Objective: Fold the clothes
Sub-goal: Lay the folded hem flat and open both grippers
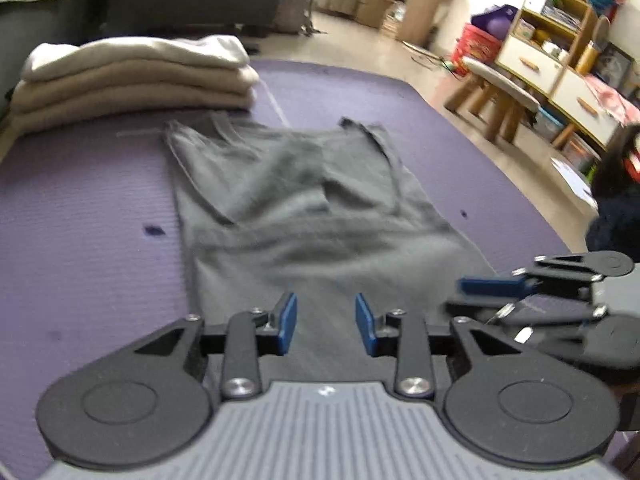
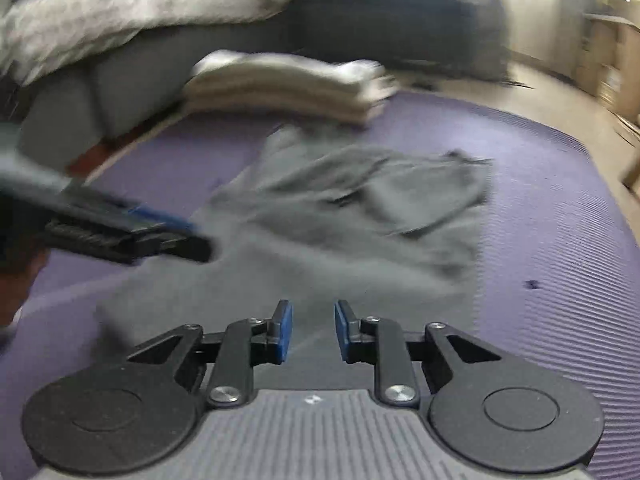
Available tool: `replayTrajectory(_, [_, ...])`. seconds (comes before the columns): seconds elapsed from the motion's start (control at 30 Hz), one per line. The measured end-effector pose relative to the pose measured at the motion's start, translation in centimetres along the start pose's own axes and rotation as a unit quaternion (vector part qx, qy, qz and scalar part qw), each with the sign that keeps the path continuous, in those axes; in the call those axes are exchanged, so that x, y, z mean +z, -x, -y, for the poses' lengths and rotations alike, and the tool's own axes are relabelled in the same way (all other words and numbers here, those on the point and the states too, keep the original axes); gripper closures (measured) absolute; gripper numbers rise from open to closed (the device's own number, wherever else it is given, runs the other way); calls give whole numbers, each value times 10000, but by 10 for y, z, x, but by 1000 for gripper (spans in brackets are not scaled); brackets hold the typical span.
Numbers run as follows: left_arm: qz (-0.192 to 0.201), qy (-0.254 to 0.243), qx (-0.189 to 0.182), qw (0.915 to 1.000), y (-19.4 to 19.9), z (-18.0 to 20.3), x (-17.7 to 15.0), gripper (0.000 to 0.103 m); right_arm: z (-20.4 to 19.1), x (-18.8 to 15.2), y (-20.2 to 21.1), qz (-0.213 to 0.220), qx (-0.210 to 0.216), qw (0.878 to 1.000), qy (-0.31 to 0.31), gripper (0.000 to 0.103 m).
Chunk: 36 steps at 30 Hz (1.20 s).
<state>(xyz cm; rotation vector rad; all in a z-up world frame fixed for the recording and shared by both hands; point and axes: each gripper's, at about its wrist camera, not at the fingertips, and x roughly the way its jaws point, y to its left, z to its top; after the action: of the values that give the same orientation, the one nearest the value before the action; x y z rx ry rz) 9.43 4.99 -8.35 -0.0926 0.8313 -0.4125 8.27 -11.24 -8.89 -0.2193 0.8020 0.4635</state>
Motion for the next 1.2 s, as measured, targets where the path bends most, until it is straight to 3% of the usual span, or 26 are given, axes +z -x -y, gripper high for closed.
replayTrajectory(0.23, [-158, -10, 272, 9995, 0, 3, -31, 69, 1, -21, 1, -425, -275, 9987, 6, 80])
replayTrajectory(0.37, [-100, -5, 473, 9988, 11, -6, -52, 72, 15, -31, 17, -597, -508, 9964, -330, 81])
replayTrajectory(0.63, [-193, 322, 722, 9967, 23, -19, -55, 71, 39, -50, 34, -746, -920, 9894, -842, 81])
replayTrajectory(0.67, [-226, 330, 842, 9956, 25, -22, -53, 60, 41, -53, 37, -763, -965, 9885, -875, 81])
replayTrajectory(0.73, [-331, 364, 1156, 9921, 26, -28, -56, 51, 42, -55, 39, -789, -994, 9877, -916, 80])
replayTrajectory(0.83, [-264, 638, 1222, 9901, 32, -37, -59, 49, 42, -58, 45, -819, -1032, 9868, -947, 77])
replayTrajectory(0.9, [-274, 748, 1222, 9893, 32, -35, -57, 49, 42, -58, 47, -825, -1049, 9868, -921, 62])
replayTrajectory(1.0, [-342, 901, 1135, 9888, 31, -31, -55, 47, 41, -59, 52, -833, -1082, 9863, -921, 55])
replayTrajectory(1.07, [-388, 1006, 1077, 9883, 30, -28, -53, 38, 43, -60, 55, -847, -1123, 9854, -961, 52])
replayTrajectory(1.2, [-399, 1629, 903, 9817, 34, -37, -57, 37, 46, -63, 56, -893, -1249, 9842, -887, 51])
